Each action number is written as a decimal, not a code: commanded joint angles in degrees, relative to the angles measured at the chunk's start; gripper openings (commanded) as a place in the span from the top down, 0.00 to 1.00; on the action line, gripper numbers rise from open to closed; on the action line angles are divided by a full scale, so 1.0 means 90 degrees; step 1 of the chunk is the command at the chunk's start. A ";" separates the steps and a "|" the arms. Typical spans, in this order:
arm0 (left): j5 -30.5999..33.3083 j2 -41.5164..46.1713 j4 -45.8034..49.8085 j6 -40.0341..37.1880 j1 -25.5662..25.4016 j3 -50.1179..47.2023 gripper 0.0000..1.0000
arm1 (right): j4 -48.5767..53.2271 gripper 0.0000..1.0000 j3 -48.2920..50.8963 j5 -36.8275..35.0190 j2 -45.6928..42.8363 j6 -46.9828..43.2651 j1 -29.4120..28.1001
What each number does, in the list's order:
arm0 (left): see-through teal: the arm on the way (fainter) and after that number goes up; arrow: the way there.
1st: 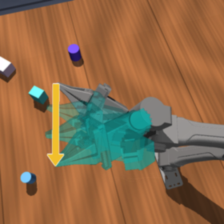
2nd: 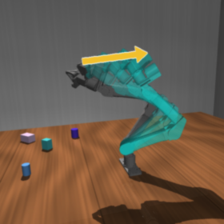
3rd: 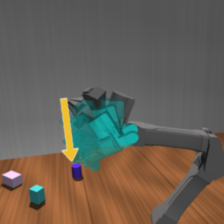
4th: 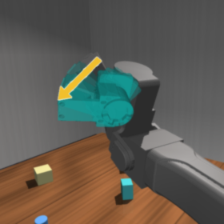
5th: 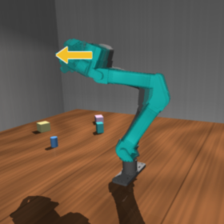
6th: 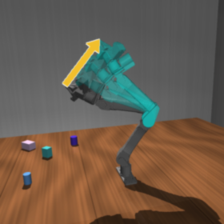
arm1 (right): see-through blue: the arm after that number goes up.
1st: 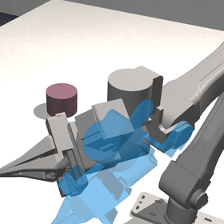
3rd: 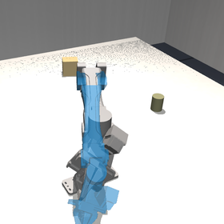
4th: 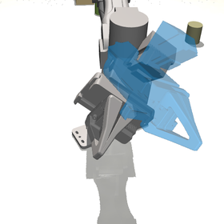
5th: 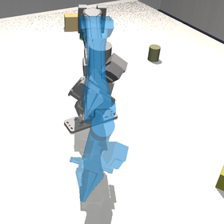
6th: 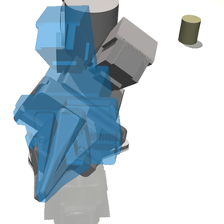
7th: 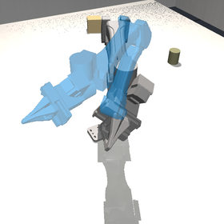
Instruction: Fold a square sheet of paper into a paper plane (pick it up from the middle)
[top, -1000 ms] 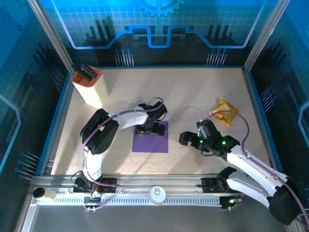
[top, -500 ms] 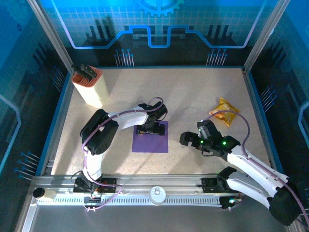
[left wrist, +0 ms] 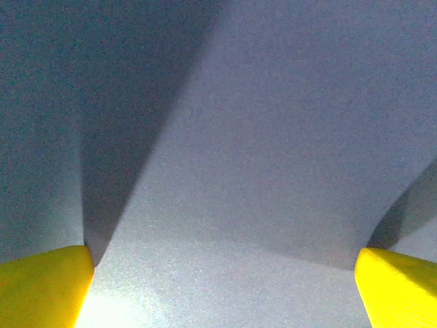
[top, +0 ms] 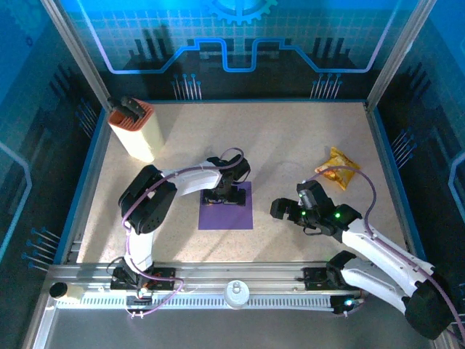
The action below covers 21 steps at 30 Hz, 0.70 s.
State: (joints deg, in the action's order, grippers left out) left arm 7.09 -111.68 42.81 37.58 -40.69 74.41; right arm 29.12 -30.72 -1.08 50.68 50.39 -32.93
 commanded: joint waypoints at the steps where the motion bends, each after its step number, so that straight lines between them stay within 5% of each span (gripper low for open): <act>1: 0.0091 0.0042 0.0016 0.0133 -0.0031 -0.0158 0.00 | 0.0067 0.01 0.0092 0.0024 0.0011 0.0132 0.0065; 21: 0.0232 -0.0384 -0.0022 0.0207 -0.0135 -0.0263 0.01 | 0.0073 0.01 0.0050 0.0020 0.0145 0.0148 0.0065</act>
State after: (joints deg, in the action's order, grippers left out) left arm 8.62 -111.87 42.22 38.48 -41.45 74.04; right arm 29.12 -30.41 -1.08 51.90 50.85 -32.93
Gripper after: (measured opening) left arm 0.993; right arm 0.992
